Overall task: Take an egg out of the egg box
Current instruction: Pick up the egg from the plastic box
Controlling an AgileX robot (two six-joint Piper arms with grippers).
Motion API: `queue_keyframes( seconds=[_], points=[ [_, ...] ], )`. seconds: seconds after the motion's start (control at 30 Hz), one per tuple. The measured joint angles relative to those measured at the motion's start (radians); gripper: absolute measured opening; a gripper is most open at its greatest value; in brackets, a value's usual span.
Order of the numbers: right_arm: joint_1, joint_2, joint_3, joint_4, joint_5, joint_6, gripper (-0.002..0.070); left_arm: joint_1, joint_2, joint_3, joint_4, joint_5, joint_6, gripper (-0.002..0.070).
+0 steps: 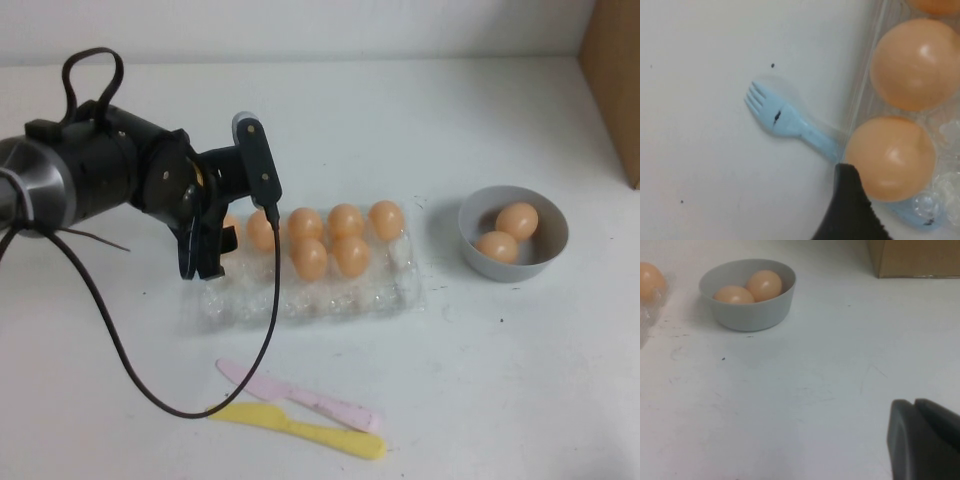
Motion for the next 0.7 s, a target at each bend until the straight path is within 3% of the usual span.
queue_keyframes(
  seconds=[0.7],
  points=[
    [0.0,0.0,0.0,0.0,0.0,0.0,-0.0017,0.016,0.051,0.0,-0.028,-0.044,0.129,0.0416]
  ],
)
